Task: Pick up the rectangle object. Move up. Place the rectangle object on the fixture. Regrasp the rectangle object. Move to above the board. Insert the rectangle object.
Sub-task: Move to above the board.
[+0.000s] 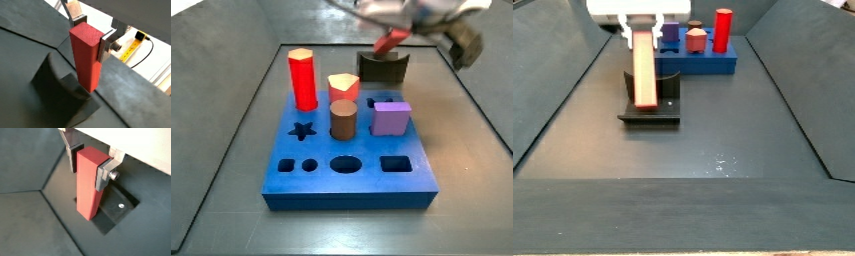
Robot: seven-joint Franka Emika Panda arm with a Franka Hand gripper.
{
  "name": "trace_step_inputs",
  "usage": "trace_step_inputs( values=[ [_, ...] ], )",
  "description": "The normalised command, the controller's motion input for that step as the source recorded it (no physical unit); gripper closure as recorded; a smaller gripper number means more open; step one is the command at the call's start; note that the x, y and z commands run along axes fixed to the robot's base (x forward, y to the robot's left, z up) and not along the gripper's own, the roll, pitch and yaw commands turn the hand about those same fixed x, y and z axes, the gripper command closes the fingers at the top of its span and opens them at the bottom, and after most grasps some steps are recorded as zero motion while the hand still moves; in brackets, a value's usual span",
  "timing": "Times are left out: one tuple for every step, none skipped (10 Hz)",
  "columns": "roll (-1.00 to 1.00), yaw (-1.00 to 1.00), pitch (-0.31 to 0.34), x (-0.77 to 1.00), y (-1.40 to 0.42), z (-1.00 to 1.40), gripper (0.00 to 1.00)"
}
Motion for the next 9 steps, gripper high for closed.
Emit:
trace_step_inputs(
  values=[
    [-0.14, -0.13, -0.252, 0.11, 0.14, 1.0, 1.0],
    [-0.13, -0.18, -0.212, 0.09, 0.14, 1.0, 1.0],
    [-0.11, -0.21, -0.155, 0.08, 0.14, 1.0, 1.0],
    [-0.1, -0.22, -0.111, 0.07, 0.14, 1.0, 1.0],
    [-0.1, -0.22, -0.082, 0.06, 0.14, 1.0, 1.0],
    [-0.09, -0.19, -0.012, 0.03, 0.13, 1.0, 1.0],
    [-0.09, -0.18, 0.016, 0.01, 0.13, 1.0, 1.0],
    [-0.08, -0.14, 0.069, -0.01, 0.09, 0.79, 1.0],
    [-0.08, -0.12, 0.105, -0.02, 0.06, 0.58, 1.0]
  ],
)
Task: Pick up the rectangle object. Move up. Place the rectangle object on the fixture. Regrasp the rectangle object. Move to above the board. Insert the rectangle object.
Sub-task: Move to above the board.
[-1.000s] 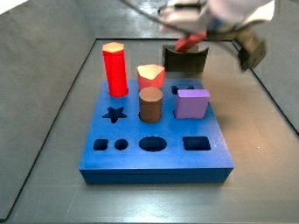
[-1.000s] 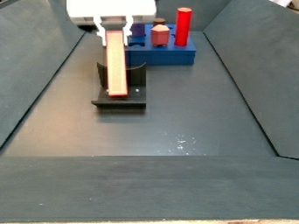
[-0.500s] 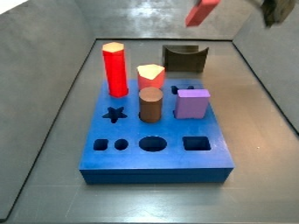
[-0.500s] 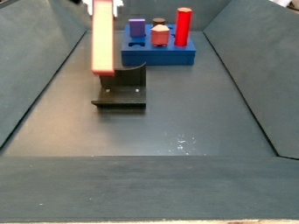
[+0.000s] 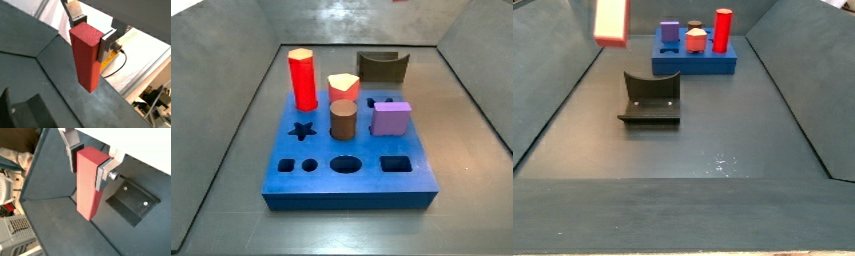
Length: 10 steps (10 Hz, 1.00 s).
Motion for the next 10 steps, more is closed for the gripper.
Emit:
trace_step_inputs(
  values=[
    [-0.07, -0.07, 0.144, -0.02, 0.02, 0.32, 1.0],
    [-1.0, -0.18, 0.099, -0.72, -1.0, 0.25, 1.0],
    [-1.0, -0.16, 0.092, -0.73, -1.0, 0.24, 1.0],
    [-1.0, -0.16, 0.086, -0.75, -1.0, 0.26, 1.0],
    [-1.0, -0.15, 0.089, -0.78, -1.0, 0.24, 1.0],
    [-1.0, -0.15, 0.097, -0.78, -1.0, 0.24, 1.0],
    [-1.0, -0.14, 0.106, -0.78, -1.0, 0.24, 1.0],
    [-1.0, -0.13, 0.109, -0.8, -1.0, 0.24, 1.0],
    [-1.0, -0.12, 0.1, -0.85, -1.0, 0.24, 1.0],
    [-1.0, -0.11, 0.095, -0.72, -0.81, 0.2, 1.0]
  ],
)
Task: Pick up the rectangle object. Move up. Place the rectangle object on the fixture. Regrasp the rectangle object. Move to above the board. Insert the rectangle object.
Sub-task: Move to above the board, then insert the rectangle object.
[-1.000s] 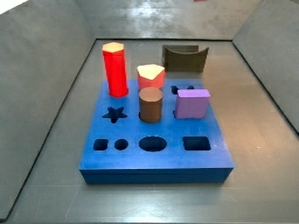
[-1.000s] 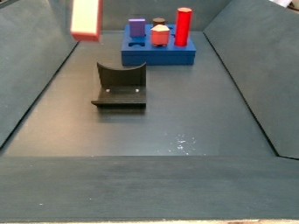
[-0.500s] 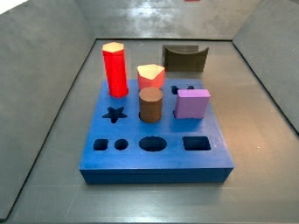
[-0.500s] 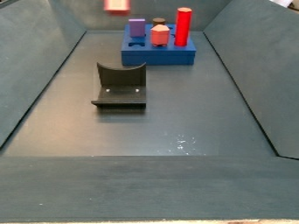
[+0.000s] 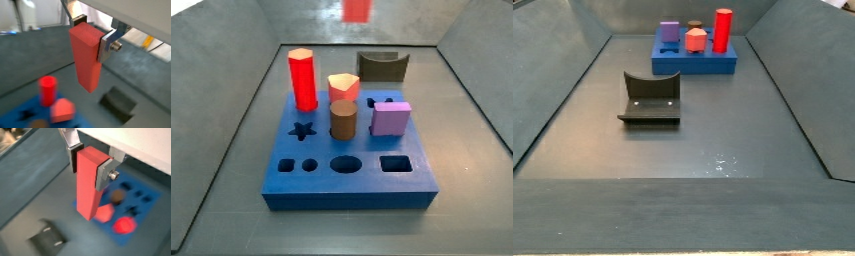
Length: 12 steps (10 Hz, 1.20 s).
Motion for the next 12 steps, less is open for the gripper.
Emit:
trace_step_inputs(
  values=[
    [-1.0, -0.09, 0.089, -0.42, -0.43, 0.1, 1.0],
    [-0.87, -0.08, 0.074, -0.29, -0.29, 0.06, 1.0],
    [-0.56, -0.04, 0.037, -0.14, -0.13, 0.03, 1.0],
    [-0.36, -0.02, 0.012, -0.1, -0.08, 0.02, 1.0],
    [0.0, 0.0, 0.0, 0.0, -0.07, 0.0, 1.0],
    [0.16, 0.12, -0.001, 0.0, -0.53, -0.06, 1.0],
    [0.24, 0.1, -0.003, -0.01, -0.73, -0.1, 1.0],
    [0.31, 0.02, 0.0, 0.0, -0.85, -0.11, 1.0],
    [0.2, 0.05, 0.0, -0.01, -0.64, -0.08, 1.0],
    [0.15, 0.01, 0.0, 0.0, -0.6, -0.13, 1.0],
    [0.2, 0.0, 0.0, 0.19, -0.55, -0.13, 1.0],
    [0.13, -0.15, 0.05, 0.41, -0.32, -0.04, 1.0]
  ],
)
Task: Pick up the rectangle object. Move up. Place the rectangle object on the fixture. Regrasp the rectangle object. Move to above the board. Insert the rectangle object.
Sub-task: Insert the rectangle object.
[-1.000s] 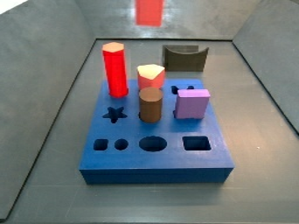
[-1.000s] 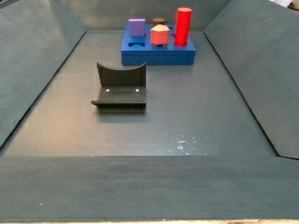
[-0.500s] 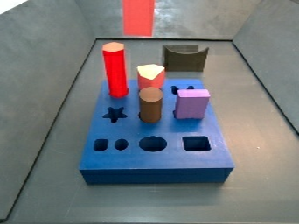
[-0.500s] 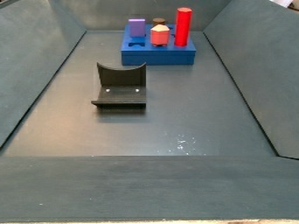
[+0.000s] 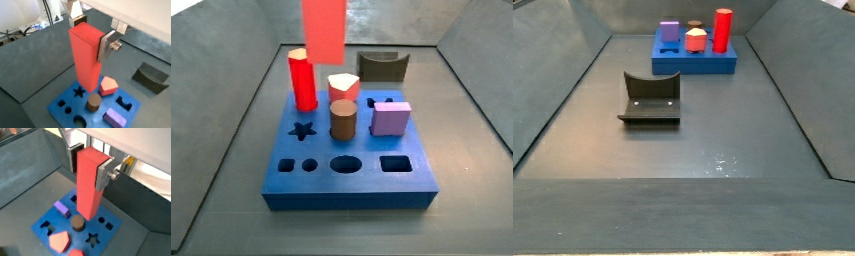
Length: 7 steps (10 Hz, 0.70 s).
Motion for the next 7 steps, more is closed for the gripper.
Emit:
trace_step_inputs(
  values=[
    [0.08, -0.29, 0.17, 0.59, -0.08, -0.01, 1.0],
    [0.08, -0.27, 0.221, 0.56, -0.04, -0.03, 1.0],
    [0.05, -0.29, 0.234, 0.54, 0.0, 0.0, 1.0],
    [0.04, -0.26, 0.243, 0.55, -0.01, 0.0, 1.0],
    [0.03, 0.0, 0.139, 0.39, -0.35, -0.21, 1.0],
    [0.09, 0.0, 0.086, 0.33, -0.64, -0.33, 1.0],
    [0.2, 0.07, 0.071, 0.13, -0.81, -0.37, 1.0]
  ],
)
